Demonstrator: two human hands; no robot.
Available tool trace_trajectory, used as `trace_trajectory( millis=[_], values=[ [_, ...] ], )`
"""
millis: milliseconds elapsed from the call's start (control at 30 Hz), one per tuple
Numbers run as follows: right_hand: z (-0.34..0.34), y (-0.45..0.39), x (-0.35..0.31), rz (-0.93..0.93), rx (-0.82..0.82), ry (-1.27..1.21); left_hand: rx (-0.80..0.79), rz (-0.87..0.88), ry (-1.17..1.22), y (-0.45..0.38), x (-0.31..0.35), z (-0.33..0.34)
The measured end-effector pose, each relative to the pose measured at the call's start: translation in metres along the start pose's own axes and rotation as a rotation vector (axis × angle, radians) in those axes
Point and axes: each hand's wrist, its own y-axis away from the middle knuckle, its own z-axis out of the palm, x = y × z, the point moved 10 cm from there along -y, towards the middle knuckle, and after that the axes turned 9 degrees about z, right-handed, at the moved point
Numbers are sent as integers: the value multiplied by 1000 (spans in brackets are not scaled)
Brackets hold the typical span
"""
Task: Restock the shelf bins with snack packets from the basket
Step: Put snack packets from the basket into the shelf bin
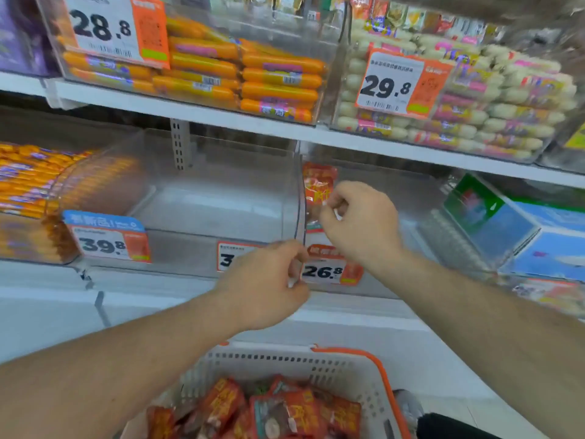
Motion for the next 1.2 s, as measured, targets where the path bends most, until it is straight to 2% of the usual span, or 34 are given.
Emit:
trace_trajectory(
  millis=[33, 67, 133, 167, 233, 300, 367, 433, 500, 567, 767, 867, 1000, 1067, 1200],
  values=[
    [-8, 21, -13, -111, 74, -69, -147, -26, -27, 14, -5, 18],
    [-4, 45, -19, -169, 76, -135, -306, -52, -62, 30, -11, 38],
    [32, 92, -10, -132, -61, -203, -556, -96, -112, 61, -23, 74],
    [60, 114, 3, -43, -190, -185, -633, -111, -125, 73, -29, 88],
    [131, 165, 45, 178, -568, 14, -728, -122, -155, 89, -37, 108],
    [182, 224, 83, 313, -903, 184, -771, -113, -169, 95, -40, 117],
    [205, 272, 108, 443, -1069, 219, -781, -102, -157, 97, -40, 117],
    [216, 309, 118, 529, -1160, 219, -786, -99, -135, 98, -40, 117],
    [225, 336, 121, 572, -1218, 236, -783, -102, -116, 98, -41, 117],
    [230, 352, 117, 538, -1265, 274, -775, -112, -98, 97, -43, 117],
    [225, 352, 81, 165, -1184, 471, -801, -113, -90, 99, -46, 120],
    [217, 342, 73, 93, -1144, 442, -816, -124, -99, 100, -50, 121],
    [211, 334, 98, 377, -1048, 315, -818, -143, -98, 100, -54, 121],
    [212, 332, 114, 492, -1003, 366, -816, -147, -90, 99, -54, 122],
    [222, 345, 129, 679, -1150, 426, -806, -145, -84, 98, -56, 124]
  ],
)
